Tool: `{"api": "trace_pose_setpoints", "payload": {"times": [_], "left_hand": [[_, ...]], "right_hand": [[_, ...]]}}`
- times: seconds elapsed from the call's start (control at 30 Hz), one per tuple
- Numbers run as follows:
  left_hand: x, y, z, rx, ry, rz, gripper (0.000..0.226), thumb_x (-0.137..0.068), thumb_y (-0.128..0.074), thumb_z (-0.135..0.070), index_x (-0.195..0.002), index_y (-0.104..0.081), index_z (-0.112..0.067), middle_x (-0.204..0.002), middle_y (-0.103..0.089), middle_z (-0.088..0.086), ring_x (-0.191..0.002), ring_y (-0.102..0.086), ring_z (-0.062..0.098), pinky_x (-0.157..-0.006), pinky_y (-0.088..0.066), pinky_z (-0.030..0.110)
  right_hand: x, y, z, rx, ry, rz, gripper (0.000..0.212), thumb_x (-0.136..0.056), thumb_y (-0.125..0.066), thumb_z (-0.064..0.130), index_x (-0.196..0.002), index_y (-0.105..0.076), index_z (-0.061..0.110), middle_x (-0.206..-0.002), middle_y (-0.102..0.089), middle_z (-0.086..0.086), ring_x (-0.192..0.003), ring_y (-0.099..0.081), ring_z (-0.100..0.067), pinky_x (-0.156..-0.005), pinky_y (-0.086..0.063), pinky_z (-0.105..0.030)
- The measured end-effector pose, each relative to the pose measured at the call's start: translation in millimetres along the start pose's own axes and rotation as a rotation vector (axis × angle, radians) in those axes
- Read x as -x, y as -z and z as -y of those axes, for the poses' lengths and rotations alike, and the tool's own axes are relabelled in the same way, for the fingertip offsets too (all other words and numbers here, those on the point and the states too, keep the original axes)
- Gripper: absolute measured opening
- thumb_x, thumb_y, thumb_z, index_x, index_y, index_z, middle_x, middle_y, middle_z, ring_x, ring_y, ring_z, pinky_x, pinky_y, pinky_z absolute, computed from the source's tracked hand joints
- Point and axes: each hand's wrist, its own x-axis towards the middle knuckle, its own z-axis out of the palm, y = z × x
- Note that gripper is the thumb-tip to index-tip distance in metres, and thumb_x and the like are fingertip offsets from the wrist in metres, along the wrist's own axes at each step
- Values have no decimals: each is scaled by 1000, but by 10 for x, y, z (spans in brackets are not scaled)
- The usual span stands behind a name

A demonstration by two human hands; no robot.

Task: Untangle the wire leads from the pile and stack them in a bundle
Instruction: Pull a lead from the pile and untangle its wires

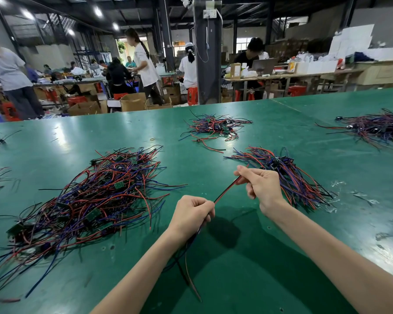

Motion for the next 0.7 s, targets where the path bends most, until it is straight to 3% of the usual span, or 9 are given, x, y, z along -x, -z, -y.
{"api": "trace_pose_setpoints", "payload": {"times": [0.23, 0.4, 0.5, 0.7], "left_hand": [[-22, 5, 5, 15, 17, -23, 27, -69, -56, -16, -42, -58, -16, -42, -47, 0, -30, -33, 11, -36, -26, 13], [-38, -13, 15, 35, 32, -17, 21, -60, -53, -21, -40, -56, -16, -39, -44, -2, -28, -31, 13, -35, -26, 14], [-36, -6, 12, 47, 36, -10, 22, -60, -54, -20, -39, -55, -16, -38, -43, -2, -29, -31, 12, -36, -26, 14], [33, -70, -20, 56, -81, 44, 26, -68, -54, -20, -42, -57, -18, -39, -44, -4, -31, -35, 12, -36, -29, 16]], "right_hand": [[28, -14, 115, -408, -406, 140, 20, -90, -60, 13, -78, -64, -1, -62, -67, -5, -27, -30, -3, -27, -22, -12], [29, -2, 123, -551, -558, 262, 23, -96, -49, 18, -84, -60, 1, -55, -64, -3, -22, -28, -4, -24, -19, -10], [9, -5, 112, -504, -491, 229, 21, -94, -52, 16, -84, -61, 0, -57, -65, -3, -24, -29, -3, -25, -20, -10], [-11, 7, -14, -105, -120, 22, 20, -88, -65, 16, -74, -71, 3, -61, -70, -9, -31, -36, -5, -32, -29, -15]]}}
